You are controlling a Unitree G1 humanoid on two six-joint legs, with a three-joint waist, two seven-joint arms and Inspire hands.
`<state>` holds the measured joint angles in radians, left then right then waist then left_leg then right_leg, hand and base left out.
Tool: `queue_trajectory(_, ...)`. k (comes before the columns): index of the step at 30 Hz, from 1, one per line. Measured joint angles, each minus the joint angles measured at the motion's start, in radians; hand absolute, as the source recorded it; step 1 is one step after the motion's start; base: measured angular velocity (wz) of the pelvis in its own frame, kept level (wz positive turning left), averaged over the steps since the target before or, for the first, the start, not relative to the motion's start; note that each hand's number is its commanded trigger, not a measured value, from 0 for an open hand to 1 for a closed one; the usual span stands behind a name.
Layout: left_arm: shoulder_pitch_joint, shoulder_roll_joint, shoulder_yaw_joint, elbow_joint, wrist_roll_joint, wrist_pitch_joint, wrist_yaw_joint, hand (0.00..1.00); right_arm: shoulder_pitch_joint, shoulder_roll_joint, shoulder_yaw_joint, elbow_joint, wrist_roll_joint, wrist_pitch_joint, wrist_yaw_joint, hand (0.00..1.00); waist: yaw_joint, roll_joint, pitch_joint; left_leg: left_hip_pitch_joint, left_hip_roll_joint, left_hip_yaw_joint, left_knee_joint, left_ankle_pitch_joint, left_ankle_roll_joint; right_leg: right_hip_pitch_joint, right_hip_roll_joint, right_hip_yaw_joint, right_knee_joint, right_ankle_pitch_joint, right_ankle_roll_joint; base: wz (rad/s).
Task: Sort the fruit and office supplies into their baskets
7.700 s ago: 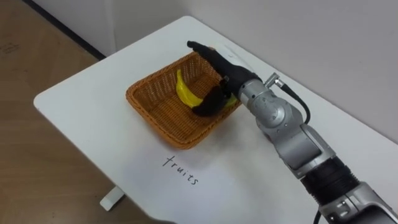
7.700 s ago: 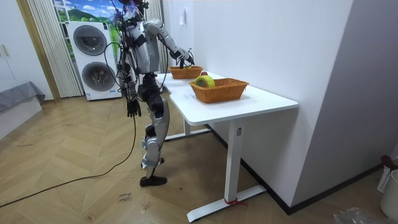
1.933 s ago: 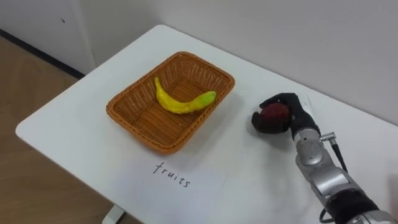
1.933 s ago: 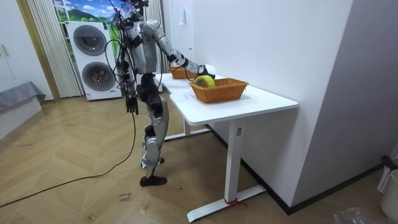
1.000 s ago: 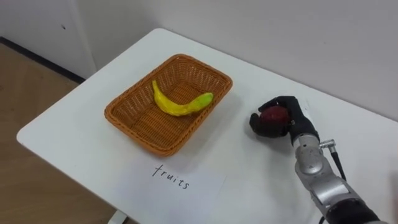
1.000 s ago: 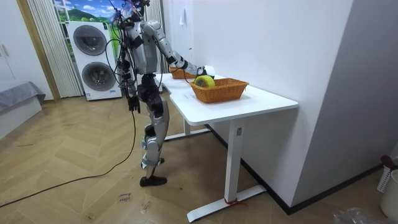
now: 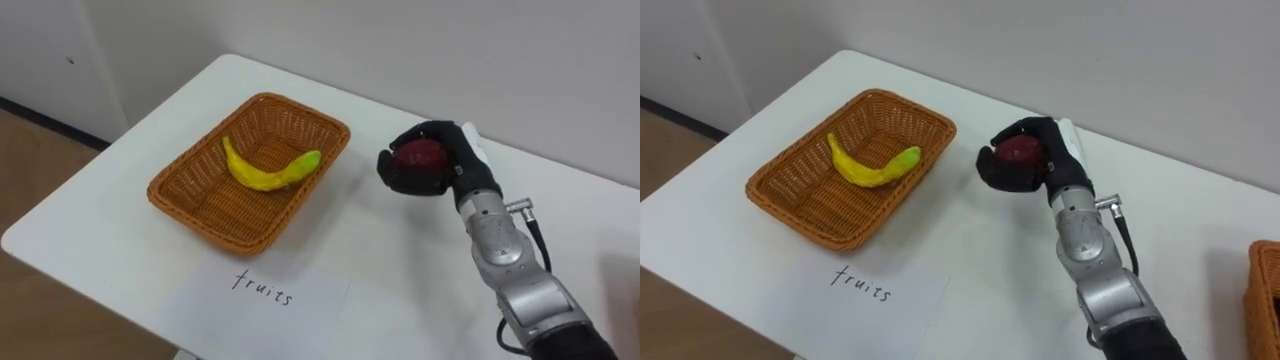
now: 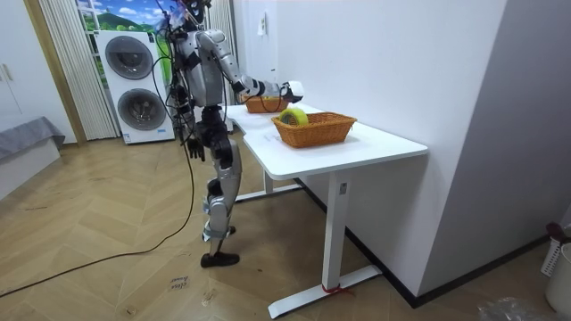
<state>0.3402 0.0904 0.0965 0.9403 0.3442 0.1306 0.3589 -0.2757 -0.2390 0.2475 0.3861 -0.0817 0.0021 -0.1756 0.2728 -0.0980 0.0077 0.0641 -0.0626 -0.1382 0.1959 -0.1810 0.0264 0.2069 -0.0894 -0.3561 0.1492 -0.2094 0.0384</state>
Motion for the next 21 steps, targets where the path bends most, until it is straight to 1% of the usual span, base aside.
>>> queue_trajectory(1,0.000,0.000,0.001,0.001,0.000,0.000,0.000,0.00,0.000,0.000,0.000,-0.010,-0.001,0.001,0.004,1.00,0.001,-0.004,-0.0025,0.000,0.000,0.000,-0.003,0.000,0.000,0.000,0.000,0.000,0.000,0.000,0.000,0.00)
queue_trajectory(7,0.001,-0.002,0.010,0.001,0.002,0.000,-0.004,0.00,0.000,0.002,-0.002,-0.111,-0.024,0.003,0.005,1.00,0.007,0.002,0.0012,0.001,0.000,0.001,-0.007,0.000,0.000,0.000,0.001,0.004,0.000,0.000,0.000,0.00)
queue_trajectory(9,0.002,-0.002,0.010,0.001,0.002,0.000,-0.012,0.00,0.000,0.003,-0.002,-0.131,-0.042,0.003,0.005,1.00,0.008,0.002,0.0013,0.001,0.000,0.001,-0.007,0.000,0.000,0.000,0.001,0.009,0.000,0.000,0.000,0.00)
queue_trajectory(11,0.002,-0.004,0.010,0.002,0.002,0.000,-0.019,0.00,0.000,0.003,-0.002,-0.141,-0.052,0.003,0.005,1.00,0.010,0.000,0.0009,0.002,0.000,0.000,-0.005,0.000,0.000,-0.001,0.002,0.027,0.000,0.000,0.000,0.00)
queue_trajectory(15,0.001,-0.005,0.010,-0.002,0.001,0.000,-0.025,0.00,0.000,0.002,-0.001,-0.180,-0.082,0.003,0.005,1.00,0.013,-0.002,0.0000,-0.001,0.000,0.000,-0.007,0.000,0.000,-0.008,0.003,0.042,0.000,0.000,0.000,-0.01)
queue_trajectory(16,0.000,-0.005,0.010,-0.007,0.001,-0.001,-0.027,0.00,-0.001,0.001,-0.001,-0.201,-0.085,0.003,0.005,1.00,0.014,-0.004,-0.0017,-0.002,0.001,0.002,-0.007,0.000,0.000,-0.014,0.003,0.045,0.000,0.000,0.000,-0.07)
queue_trajectory(18,-0.002,-0.005,0.009,-0.008,0.001,-0.001,-0.027,0.00,-0.013,0.001,0.009,-0.211,-0.087,0.003,0.011,1.00,0.016,-0.006,-0.0018,-0.001,0.002,0.006,-0.007,0.000,0.000,-0.015,0.003,0.051,0.001,0.000,0.000,-0.07)
queue_trajectory(21,-0.012,-0.003,0.007,-0.007,0.002,-0.006,-0.027,0.00,-0.044,0.001,0.013,-0.211,-0.087,0.007,0.023,1.00,0.026,-0.014,0.0011,0.000,0.001,0.005,-0.008,0.000,0.000,-0.015,0.003,0.053,0.001,0.000,0.000,-0.01)
